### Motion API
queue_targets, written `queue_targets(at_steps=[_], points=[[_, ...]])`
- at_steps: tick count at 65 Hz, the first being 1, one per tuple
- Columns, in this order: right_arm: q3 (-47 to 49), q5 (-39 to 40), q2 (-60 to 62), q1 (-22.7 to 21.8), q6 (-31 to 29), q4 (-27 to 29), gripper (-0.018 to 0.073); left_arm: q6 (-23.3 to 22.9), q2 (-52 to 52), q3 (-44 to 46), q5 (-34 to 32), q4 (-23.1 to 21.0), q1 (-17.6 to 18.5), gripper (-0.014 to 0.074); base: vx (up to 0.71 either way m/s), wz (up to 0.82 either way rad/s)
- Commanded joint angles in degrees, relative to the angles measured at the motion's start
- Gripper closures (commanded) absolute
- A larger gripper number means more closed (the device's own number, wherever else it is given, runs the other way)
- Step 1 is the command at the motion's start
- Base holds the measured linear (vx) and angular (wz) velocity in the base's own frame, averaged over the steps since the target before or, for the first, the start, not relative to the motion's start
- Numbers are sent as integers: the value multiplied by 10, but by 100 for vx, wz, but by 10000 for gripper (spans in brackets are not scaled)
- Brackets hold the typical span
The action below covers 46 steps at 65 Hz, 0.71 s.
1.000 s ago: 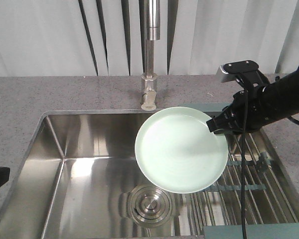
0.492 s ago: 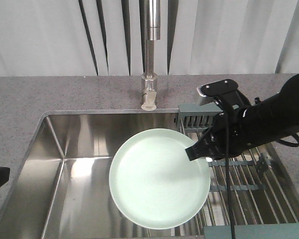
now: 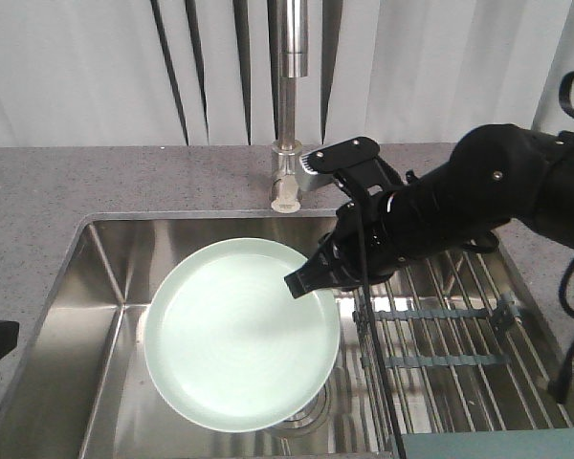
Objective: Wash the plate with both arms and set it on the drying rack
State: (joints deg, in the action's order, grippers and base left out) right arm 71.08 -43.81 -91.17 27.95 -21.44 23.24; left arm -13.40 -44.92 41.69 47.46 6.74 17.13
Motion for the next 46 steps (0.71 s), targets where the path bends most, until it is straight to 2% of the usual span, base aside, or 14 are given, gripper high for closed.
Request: queue_targets(at_steps=[1,20,34,46], points=[[55,10,-3,-1,2,-5,561,-6,3,14,-30,2,3,11,0,0],[167,-24,-68,-17,-2,-31,561,-6,3,14,-30,2,3,11,0,0],[217,-35,-94,-55,-11,-33,561,-6,3,14,-30,2,3,11,0,0],[223,-39,-95,-96,-11,-30,561,-6,3,14,-30,2,3,11,0,0]])
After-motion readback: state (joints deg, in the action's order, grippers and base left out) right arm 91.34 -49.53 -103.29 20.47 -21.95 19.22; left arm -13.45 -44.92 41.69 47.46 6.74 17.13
